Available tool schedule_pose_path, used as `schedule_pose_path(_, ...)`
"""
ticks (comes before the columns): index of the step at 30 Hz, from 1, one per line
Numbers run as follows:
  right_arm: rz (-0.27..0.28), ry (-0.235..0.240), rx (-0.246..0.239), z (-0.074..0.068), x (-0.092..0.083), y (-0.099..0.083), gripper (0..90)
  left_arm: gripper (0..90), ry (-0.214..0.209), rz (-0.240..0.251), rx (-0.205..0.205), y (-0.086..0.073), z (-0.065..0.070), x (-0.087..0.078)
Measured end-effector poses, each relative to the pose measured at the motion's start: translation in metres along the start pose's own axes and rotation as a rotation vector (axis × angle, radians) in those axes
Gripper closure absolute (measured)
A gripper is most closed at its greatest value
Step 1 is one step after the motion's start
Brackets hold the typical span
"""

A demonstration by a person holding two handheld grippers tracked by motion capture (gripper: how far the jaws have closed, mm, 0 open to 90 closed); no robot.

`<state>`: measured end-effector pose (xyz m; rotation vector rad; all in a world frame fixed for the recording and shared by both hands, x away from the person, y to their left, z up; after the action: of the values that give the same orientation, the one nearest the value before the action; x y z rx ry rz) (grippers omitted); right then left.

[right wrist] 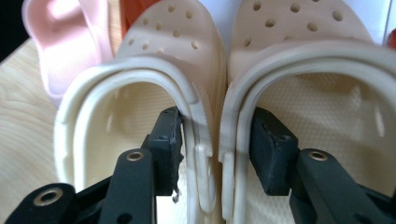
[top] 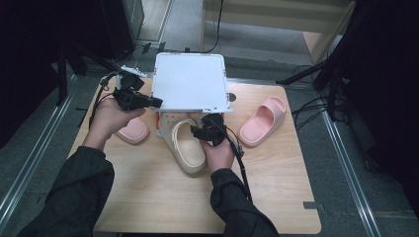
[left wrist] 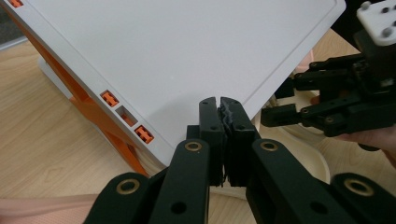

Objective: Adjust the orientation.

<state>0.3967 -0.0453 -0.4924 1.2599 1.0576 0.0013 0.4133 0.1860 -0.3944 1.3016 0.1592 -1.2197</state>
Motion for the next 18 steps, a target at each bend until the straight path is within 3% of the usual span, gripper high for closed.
schedule_pose_path(8,0.019,0.034,-0.030,0.002,-0.034,-0.003,58.7,87.8,0.003,-0.001,-0.001,0.000,0.000,0.000)
schedule_pose_path(18,0.017,0.077,-0.091,-0.008,-0.067,-0.023,79.3,87.8,0.005,0.000,-0.003,0.000,0.000,0.000)
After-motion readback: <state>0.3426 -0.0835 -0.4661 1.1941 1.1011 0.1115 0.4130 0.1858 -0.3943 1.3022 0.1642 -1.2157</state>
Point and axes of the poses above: each handheld gripper's, and its own axes: x roughly forward along the jaws, y roughly out of its top, z roughly to its right, the point moved 3 cm from there along x, roughly forward along the jaws, and after that the axes turned 11 degrees about -x, right-handed, at the moved point
